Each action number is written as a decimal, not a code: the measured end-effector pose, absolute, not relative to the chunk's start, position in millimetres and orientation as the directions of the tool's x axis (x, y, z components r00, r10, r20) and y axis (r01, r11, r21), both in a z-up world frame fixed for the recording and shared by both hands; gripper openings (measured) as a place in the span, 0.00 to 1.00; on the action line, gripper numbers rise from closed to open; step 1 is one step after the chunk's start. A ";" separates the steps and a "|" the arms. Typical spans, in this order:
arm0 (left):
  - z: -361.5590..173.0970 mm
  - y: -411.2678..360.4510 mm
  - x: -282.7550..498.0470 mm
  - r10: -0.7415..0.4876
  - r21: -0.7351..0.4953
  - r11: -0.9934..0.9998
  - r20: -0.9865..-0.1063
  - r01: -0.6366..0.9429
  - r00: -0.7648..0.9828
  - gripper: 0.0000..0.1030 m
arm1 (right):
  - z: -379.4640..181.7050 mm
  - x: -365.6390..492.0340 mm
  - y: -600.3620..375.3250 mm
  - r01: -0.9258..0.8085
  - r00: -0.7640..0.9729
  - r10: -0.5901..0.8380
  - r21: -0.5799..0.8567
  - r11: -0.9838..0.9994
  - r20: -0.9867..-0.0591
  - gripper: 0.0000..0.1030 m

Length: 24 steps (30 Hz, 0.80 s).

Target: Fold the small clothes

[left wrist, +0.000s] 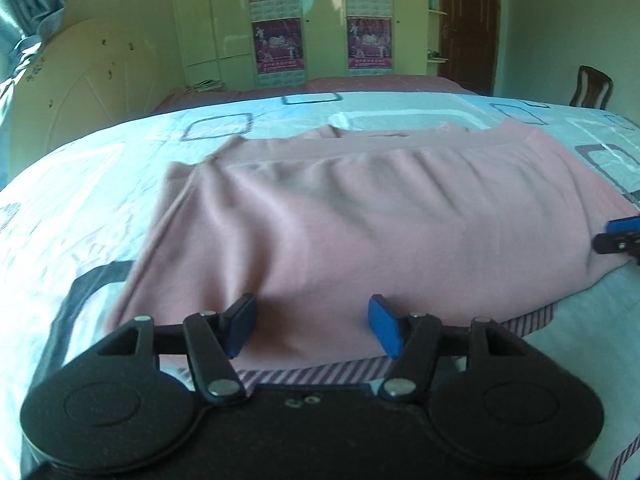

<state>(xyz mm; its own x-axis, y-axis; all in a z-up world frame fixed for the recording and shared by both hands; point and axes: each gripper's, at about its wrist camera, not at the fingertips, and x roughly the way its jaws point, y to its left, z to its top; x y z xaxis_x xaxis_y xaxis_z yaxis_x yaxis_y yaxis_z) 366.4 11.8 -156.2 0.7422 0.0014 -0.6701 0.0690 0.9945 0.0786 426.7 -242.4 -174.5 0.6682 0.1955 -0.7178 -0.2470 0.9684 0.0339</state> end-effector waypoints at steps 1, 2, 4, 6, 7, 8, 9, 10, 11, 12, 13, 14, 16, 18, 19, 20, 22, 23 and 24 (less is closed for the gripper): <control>-156.7 22.5 363.2 0.008 0.066 0.997 -0.671 0.049 0.742 0.60 | -177.5 426.1 -258.1 -0.220 0.665 0.190 0.055 0.974 -0.722 0.34; -156.8 30.5 360.0 0.019 0.065 0.997 -0.668 0.033 0.744 0.60 | -179.3 423.9 -272.3 -0.201 0.667 0.195 0.078 0.976 -0.719 0.34; -154.6 39.3 356.1 0.023 0.060 0.998 -0.667 0.022 0.745 0.60 | -178.7 419.7 -285.2 -0.188 0.670 0.191 0.085 0.978 -0.717 0.34; -148.4 42.3 352.8 0.046 0.066 0.998 -0.651 -0.004 0.757 0.58 | -171.6 417.3 -287.3 -0.180 0.671 0.185 0.084 0.980 -0.718 0.34; -146.4 43.7 351.7 0.057 0.073 0.997 -0.645 -0.014 0.762 0.58 | -165.9 415.2 -287.5 -0.166 0.688 0.172 0.077 0.983 -0.705 0.34; -146.3 45.6 352.1 0.066 0.081 0.997 -0.649 -0.017 0.758 0.59 | -162.5 413.7 -288.2 -0.159 0.702 0.163 0.071 0.985 -0.694 0.34; -149.7 48.0 355.0 0.080 0.092 0.995 -0.667 -0.025 0.741 0.59 | -162.7 414.4 -289.5 -0.144 0.700 0.143 0.058 0.988 -0.699 0.34; -154.0 51.0 357.4 0.069 0.080 0.997 -0.685 -0.019 0.726 0.59 | -168.3 418.4 -292.0 -0.112 0.673 0.103 0.036 0.993 -0.732 0.34; -155.1 53.6 357.4 0.060 0.067 0.998 -0.682 -0.020 0.728 0.60 | -174.0 421.5 -294.9 -0.098 0.650 0.093 0.037 0.994 -0.755 0.34; -154.4 56.1 356.7 0.056 0.056 0.998 -0.683 -0.024 0.729 0.60 | -174.8 420.3 -297.6 -0.101 0.655 0.105 0.051 0.994 -0.749 0.34; -152.4 56.1 356.8 0.057 0.052 0.998 -0.686 -0.030 0.726 0.60 | -173.6 419.8 -297.4 -0.103 0.652 0.102 0.046 0.994 -0.751 0.34; -148.3 54.1 355.2 0.063 0.053 0.998 -0.682 -0.038 0.728 0.57 | -170.4 419.0 -295.2 -0.099 0.651 0.090 0.033 0.995 -0.754 0.34; -138.4 46.4 349.9 0.032 0.008 0.999 -0.660 -0.036 0.751 0.58 | -157.5 414.1 -283.8 -0.112 0.682 0.111 0.047 0.993 -0.723 0.34; -135.6 25.5 351.1 -0.038 -0.042 0.999 -0.653 0.014 0.757 0.60 | -148.9 410.3 -265.6 -0.162 0.691 0.198 0.118 0.980 -0.695 0.34; -136.7 12.3 352.6 -0.056 -0.041 0.998 -0.653 0.038 0.755 0.61 | -147.1 409.9 -249.7 -0.208 0.684 0.247 0.142 0.968 -0.687 0.34; -138.8 -0.9 354.7 -0.081 -0.047 0.997 -0.656 0.066 0.750 0.62 | -147.4 409.6 -234.6 -0.245 0.674 0.279 0.150 0.958 -0.684 0.34; -143.1 -25.1 358.8 -0.121 -0.057 0.992 -0.660 0.111 0.741 0.62 | -149.1 410.7 -209.1 -0.289 0.654 0.328 0.175 0.941 -0.682 0.34; -145.8 -35.7 361.1 -0.123 -0.040 0.991 -0.667 0.128 0.735 0.63 | -151.8 411.9 -197.2 -0.303 0.647 0.337 0.175 0.937 -0.684 0.34; -150.0 -44.8 364.5 -0.113 -0.016 0.990 -0.685 0.141 0.720 0.65 | -159.5 416.3 -185.3 -0.305 0.628 0.320 0.153 0.940 -0.709 0.34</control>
<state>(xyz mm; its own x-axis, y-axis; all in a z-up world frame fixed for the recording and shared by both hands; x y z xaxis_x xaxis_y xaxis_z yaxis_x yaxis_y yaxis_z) 364.5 -44.8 -150.0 0.7199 -0.1131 -0.6848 0.1406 0.9899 -0.0157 416.3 -185.3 -159.5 0.6281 0.3196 -0.7095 -0.3051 0.9399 0.1533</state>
